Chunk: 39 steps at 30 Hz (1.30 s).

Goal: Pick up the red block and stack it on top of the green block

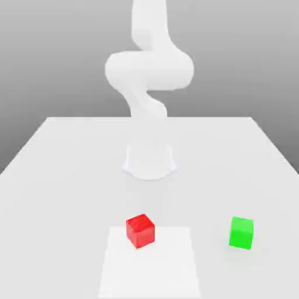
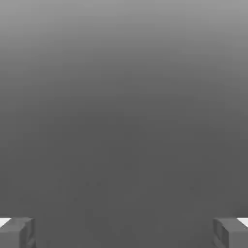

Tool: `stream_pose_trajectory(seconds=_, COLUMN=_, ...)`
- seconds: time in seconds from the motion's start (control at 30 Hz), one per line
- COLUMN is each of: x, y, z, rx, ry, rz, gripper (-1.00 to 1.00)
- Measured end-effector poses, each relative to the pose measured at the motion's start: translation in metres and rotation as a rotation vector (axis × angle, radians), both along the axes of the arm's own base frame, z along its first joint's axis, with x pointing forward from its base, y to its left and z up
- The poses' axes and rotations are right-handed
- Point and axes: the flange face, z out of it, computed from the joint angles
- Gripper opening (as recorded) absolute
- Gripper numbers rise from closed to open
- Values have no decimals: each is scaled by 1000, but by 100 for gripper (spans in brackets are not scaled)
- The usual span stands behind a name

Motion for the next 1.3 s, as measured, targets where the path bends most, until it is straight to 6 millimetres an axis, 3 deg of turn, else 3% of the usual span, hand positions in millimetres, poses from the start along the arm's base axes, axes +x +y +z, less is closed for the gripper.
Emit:
stream_pose_trajectory(seconds=0.13, x=37, y=-6, z=-99, rx=-60, ry=149, rz=84, gripper=0)
stream_pose_trajectory(seconds=0.3, x=48, y=-11, z=-224, rx=-120, ry=332, rz=203, gripper=0)
stream_pose_trajectory(seconds=0.43, x=30, y=-14, z=-325, rx=-157, ry=487, rz=315, gripper=0)
stream_pose_trajectory(seconds=0.57, x=-14, y=-16, z=-428, rx=-182, ry=655, rz=448, gripper=0)
stream_pose_trajectory(seconds=0.63, x=-24, y=-16, z=-462, rx=-187, ry=692, rz=483, gripper=0)
stream_pose_trajectory(seconds=0.8, x=-30, y=-17, z=-510, rx=-189, ry=705, rz=490, gripper=0)
stream_pose_trajectory(seconds=0.83, x=-30, y=-17, z=-515, rx=-189, ry=705, rz=489, gripper=-100)
stream_pose_trajectory(seconds=1.07, x=-30, y=-17, z=-515, rx=-188, ry=706, rz=489, gripper=-100)
stream_pose_trajectory(seconds=1.3, x=-30, y=-18, z=-461, rx=-186, ry=705, rz=487, gripper=-100)
